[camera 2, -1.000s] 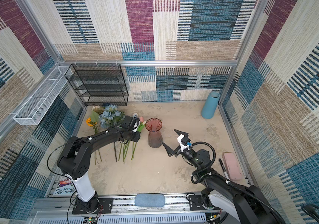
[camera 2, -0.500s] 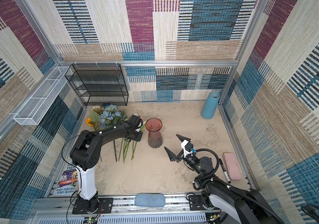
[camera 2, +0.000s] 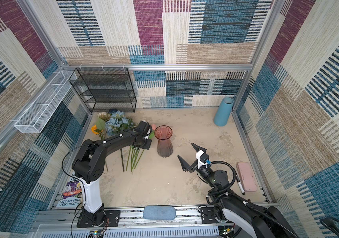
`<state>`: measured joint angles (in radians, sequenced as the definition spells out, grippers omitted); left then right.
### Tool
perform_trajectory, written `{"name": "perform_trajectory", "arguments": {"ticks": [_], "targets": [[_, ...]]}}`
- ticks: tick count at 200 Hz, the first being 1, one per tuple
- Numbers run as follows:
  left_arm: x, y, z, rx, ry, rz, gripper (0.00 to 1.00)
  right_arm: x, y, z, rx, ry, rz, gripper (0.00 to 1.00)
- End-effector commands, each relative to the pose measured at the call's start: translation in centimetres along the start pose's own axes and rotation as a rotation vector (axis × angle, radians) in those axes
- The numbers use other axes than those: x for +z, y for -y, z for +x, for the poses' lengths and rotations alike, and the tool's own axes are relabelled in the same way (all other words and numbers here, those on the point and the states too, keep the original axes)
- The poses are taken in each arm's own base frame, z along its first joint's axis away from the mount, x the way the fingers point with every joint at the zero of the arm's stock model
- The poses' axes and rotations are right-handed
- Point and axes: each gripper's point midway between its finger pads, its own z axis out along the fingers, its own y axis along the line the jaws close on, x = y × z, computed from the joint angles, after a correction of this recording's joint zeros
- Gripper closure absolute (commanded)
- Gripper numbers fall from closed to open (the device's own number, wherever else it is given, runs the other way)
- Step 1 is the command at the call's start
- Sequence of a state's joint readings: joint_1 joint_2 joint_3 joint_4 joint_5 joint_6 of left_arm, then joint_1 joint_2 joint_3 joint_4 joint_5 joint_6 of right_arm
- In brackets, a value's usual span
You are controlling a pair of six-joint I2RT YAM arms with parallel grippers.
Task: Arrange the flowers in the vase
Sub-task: 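Grasp the pink tulip stem with the left gripper and lift it, then carry the pink tulip over the vase and lower it in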
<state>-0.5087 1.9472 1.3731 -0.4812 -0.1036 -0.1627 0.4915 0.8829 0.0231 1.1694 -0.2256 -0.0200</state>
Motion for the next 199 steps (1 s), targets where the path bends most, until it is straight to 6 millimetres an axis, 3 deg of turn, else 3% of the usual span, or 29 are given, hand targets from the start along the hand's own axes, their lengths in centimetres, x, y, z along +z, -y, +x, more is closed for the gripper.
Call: {"name": "perform_trajectory", "arguments": {"ticks": [1, 41, 61, 85, 117, 139, 159, 175, 199], "targets": [[-2.3, 0.0, -1.1, -0.04, 0.056, 0.014, 0.95, -0.1, 0.2, -0.7, 0.005, 0.032, 0.012, 0.03], [-9.0, 0.5, -4.6, -0.08, 0.257, 0.087, 1.0, -0.3, 0.5, -1.0, 0.0, 0.044, 0.033, 0.03], [-14.1, 0.5, -7.0, -0.086, 0.457, 0.132, 1.0, -0.4, 0.7, -1.2, -0.002, 0.05, 0.046, 0.03], [-21.6, 1.3, -9.5, -0.046, 0.72, 0.23, 1.0, -0.5, 0.6, -1.3, -0.012, 0.052, 0.044, 0.03], [-31.3, 3.1, -11.4, 0.031, 1.045, 0.401, 1.0, -0.4, 0.5, -1.3, -0.01, 0.051, 0.037, 0.03], [-36.5, 5.1, -12.3, 0.093, 1.226, 0.551, 1.0, -0.4, 0.5, -1.1, -0.008, 0.045, 0.034, 0.03], [-39.3, 6.7, -13.1, 0.146, 1.34, 0.652, 1.0, -0.4, 0.4, -1.2, -0.008, 0.047, 0.029, 0.03], [-40.4, 7.9, -13.8, 0.194, 1.417, 0.704, 1.0, -0.4, 0.4, -1.1, -0.01, 0.043, 0.031, 0.03], [-39.5, 9.3, -15.0, 0.215, 1.456, 0.765, 1.0, -0.4, 0.5, -1.0, -0.016, 0.039, 0.036, 0.03]]}}
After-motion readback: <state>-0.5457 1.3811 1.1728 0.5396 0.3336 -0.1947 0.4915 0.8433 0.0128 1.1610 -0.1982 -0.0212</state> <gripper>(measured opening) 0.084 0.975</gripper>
